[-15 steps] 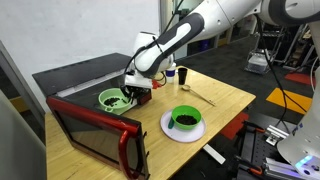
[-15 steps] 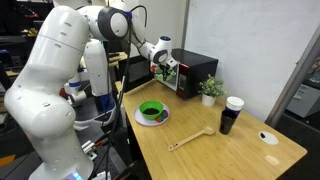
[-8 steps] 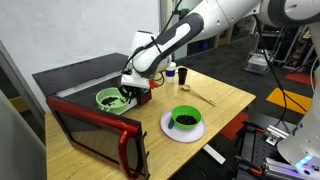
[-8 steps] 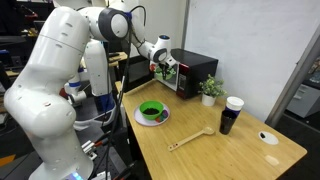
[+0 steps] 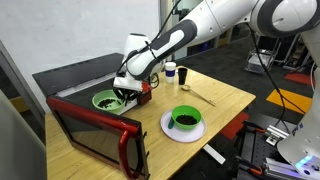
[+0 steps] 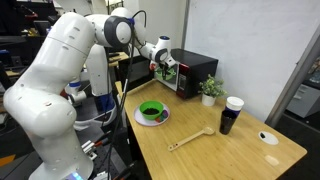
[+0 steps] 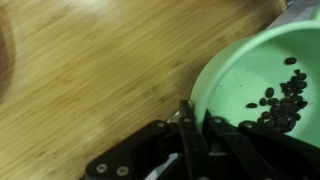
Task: Place the light green bowl inside the microwave
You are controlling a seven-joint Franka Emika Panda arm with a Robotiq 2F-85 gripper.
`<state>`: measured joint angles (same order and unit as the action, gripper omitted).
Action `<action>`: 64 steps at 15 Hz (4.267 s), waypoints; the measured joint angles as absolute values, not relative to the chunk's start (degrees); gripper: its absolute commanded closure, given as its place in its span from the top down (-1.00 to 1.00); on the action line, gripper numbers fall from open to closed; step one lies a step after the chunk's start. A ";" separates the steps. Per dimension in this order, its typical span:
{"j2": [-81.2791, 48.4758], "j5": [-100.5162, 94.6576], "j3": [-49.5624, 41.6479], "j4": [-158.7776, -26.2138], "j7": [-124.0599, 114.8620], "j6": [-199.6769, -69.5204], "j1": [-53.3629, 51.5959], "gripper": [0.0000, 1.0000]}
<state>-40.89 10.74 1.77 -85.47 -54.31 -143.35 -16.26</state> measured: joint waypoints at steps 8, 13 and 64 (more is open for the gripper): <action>-44.61 10.60 1.32 -78.83 -57.00 -139.49 -16.24 -0.95; -46.77 10.60 0.81 -75.52 -58.27 -137.74 -16.22 -0.95; -56.17 6.88 -0.28 -60.63 -64.15 -128.75 -16.70 -0.28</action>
<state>-56.17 6.88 -0.28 -60.63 -64.15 -128.75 -16.70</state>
